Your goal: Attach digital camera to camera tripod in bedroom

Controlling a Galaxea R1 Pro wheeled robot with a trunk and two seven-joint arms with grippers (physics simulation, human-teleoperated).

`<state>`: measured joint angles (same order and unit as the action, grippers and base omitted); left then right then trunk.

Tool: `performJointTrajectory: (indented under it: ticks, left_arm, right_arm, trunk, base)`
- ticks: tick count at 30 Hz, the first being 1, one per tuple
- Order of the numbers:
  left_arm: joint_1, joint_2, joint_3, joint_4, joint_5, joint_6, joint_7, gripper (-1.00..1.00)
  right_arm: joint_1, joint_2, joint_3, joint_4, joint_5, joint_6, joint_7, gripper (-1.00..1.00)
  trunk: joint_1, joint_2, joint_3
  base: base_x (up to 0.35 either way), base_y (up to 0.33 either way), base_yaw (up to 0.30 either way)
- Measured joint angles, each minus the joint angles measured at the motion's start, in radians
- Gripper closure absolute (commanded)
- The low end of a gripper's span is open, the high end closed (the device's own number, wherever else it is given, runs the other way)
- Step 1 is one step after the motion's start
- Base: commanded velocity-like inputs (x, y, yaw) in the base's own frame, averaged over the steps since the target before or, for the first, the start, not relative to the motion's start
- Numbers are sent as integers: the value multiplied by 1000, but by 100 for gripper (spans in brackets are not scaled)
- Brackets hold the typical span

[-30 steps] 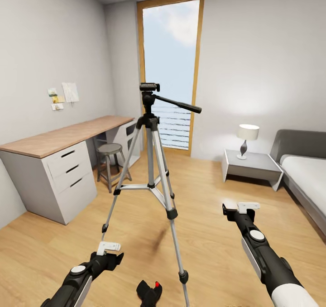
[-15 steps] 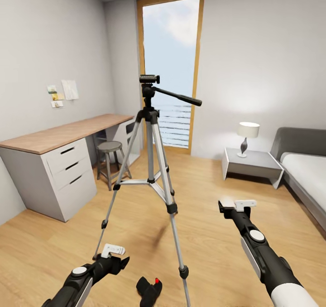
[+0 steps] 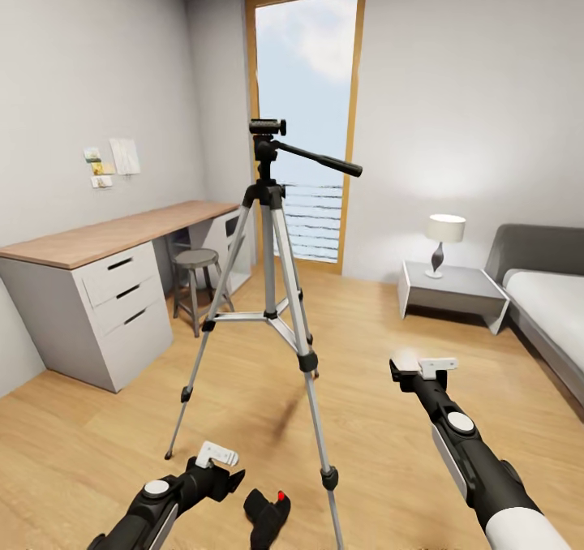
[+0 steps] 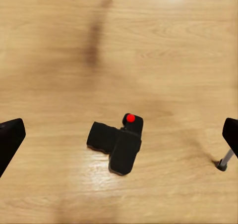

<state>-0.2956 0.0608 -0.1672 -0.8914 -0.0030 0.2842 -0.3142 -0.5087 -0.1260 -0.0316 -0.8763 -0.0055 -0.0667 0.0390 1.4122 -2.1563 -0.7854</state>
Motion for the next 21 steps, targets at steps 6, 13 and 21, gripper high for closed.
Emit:
performJointTrajectory:
  ticks: [6,13,21]
  left_arm:
    - [0,-3,-5,3,0,0,0,-100]
    - [0,-10,-20,44,0,-36,3,-100]
    - [0,-13,-25,69,0,-94,4,-100]
  right_arm:
    - [0,0,0,0,0,0,0,-100]
    - [0,0,0,1,0,0,0,-100]
    - [0,0,0,1,0,0,0,-100]
  trunk:
    - [23,-42,-19]
    - [50,-91,-41]
    - [81,-147,-66]
  base:
    - [0,0,0]
    - [0,0,0]
    - [0,0,0]
